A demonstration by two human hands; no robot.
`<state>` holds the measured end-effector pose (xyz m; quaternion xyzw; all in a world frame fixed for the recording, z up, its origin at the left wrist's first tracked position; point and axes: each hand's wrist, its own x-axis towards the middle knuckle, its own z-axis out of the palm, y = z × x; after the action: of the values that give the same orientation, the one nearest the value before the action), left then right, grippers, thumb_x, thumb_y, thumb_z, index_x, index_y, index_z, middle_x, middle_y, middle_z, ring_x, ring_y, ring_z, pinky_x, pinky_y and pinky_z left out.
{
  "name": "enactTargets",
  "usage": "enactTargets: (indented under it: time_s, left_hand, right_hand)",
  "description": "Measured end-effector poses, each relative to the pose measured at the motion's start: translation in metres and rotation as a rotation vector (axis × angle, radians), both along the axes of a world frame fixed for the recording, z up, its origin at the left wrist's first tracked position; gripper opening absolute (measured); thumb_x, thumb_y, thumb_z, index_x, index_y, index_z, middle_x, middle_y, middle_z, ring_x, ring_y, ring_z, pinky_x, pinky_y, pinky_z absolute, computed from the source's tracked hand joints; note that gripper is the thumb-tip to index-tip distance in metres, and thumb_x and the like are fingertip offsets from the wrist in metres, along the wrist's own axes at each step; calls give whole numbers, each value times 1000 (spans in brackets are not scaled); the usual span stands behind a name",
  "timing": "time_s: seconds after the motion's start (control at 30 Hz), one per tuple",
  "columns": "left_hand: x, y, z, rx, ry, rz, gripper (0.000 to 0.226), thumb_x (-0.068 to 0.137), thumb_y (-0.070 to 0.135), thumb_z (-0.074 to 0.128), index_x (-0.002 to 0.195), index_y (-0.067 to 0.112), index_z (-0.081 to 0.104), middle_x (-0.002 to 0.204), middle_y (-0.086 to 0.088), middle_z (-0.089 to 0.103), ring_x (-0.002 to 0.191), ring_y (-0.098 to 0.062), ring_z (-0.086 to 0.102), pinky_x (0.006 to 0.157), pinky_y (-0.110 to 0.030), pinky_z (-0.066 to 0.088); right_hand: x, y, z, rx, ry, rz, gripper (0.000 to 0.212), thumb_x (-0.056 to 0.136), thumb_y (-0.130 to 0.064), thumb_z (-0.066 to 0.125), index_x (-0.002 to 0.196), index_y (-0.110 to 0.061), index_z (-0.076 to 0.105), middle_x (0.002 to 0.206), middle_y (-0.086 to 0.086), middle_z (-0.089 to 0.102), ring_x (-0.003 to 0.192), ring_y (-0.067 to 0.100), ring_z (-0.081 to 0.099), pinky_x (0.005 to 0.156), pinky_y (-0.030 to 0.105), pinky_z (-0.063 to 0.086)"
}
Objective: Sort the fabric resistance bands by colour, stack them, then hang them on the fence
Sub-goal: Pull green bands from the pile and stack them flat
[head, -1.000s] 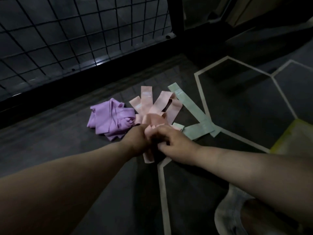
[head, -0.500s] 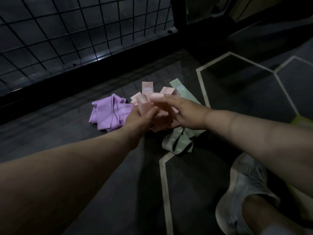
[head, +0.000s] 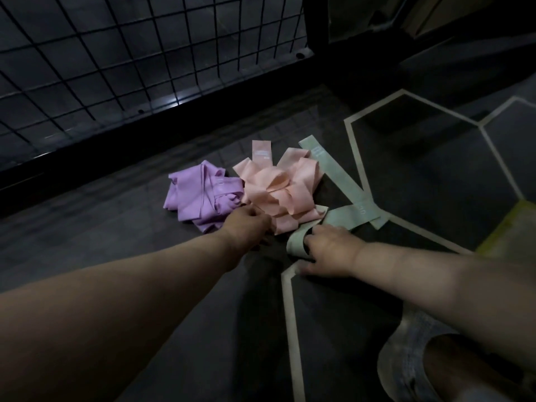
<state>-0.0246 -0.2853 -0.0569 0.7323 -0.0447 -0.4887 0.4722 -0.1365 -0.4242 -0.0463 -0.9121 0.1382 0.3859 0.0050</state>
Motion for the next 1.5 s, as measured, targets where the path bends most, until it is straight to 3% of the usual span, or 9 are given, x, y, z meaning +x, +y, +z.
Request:
enactTargets:
  time_s: [0.13, 0.27, 0.4, 0.63, 0.77, 1.03, 1.2, 1.37, 1.5]
  left_hand:
    - [-9, 3, 0, 61, 103, -151, 31, 101, 32, 47, 111, 8, 63, 106, -15, 66, 89, -25, 62, 80, -34, 44]
    - [-16, 3, -4, 19, 214, -79, 26, 97, 28, 55, 108, 9, 68, 102, -15, 70, 86, -28, 66, 73, -31, 49]
    - [-12, 14, -8, 9, 160, -32, 20, 88, 6, 67, 106, 13, 70, 103, -16, 70, 91, -31, 68, 73, -38, 57]
    - [3, 28, 2, -238, 245, -44, 71, 83, -22, 54, 131, 30, 53, 113, -10, 68, 106, -29, 64, 84, -47, 56]
    - [3, 31, -4, -185, 214, -1, 88, 79, -20, 60, 148, 28, 34, 99, -3, 72, 108, -31, 65, 89, -49, 54]
    - [7, 38, -4, -156, 310, -105, 26, 87, 0, 62, 110, 10, 67, 107, -15, 70, 98, -31, 64, 81, -38, 52]
    - [15, 54, 0, -192, 442, -257, 16, 92, 5, 58, 106, 7, 67, 102, -16, 73, 80, -25, 71, 68, -34, 57]
    - [37, 75, 5, -73, 286, -239, 12, 94, 10, 60, 106, 8, 63, 83, -10, 74, 50, -14, 63, 40, -20, 45]
    - [66, 108, 17, 12, 163, -183, 14, 91, 5, 64, 103, -2, 65, 78, -17, 72, 53, -21, 66, 45, -27, 53]
  right_hand:
    - [0, -1, -14, 369, -294, -443, 16, 92, -31, 66, 96, -16, 65, 96, 4, 65, 94, 21, 65, 73, 22, 46]
    - [9, 4, 0, 990, -116, -885, 9, 90, -11, 69, 99, -13, 69, 93, 12, 71, 84, 24, 69, 78, 33, 57]
    - [13, -1, 7, 993, 63, -946, 19, 95, -11, 62, 112, -9, 67, 109, 18, 72, 92, 21, 68, 85, 33, 55]
    - [24, -16, 13, 1322, -247, -1514, 36, 100, -30, 51, 128, -10, 61, 126, 11, 67, 119, 23, 62, 102, 35, 48]
    - [38, -13, 19, 1319, -393, -1503, 32, 101, -20, 51, 132, -14, 56, 122, 11, 69, 110, 23, 67, 90, 36, 56]
    - [58, -14, 25, 1296, -507, -1429, 35, 98, -14, 57, 133, -11, 54, 118, 13, 69, 102, 25, 70, 77, 40, 61]
    - [88, -37, 44, 1236, -738, -1413, 36, 102, -16, 49, 138, -9, 50, 105, 9, 70, 87, 16, 72, 68, 31, 60]
    - [101, -46, 52, 1152, -860, -1482, 32, 102, -14, 48, 134, -11, 51, 115, 12, 68, 100, 21, 70, 67, 34, 62]
    - [98, -21, 49, 1071, -762, -1411, 24, 102, -10, 48, 124, -7, 57, 106, 10, 69, 86, 16, 73, 64, 33, 61]
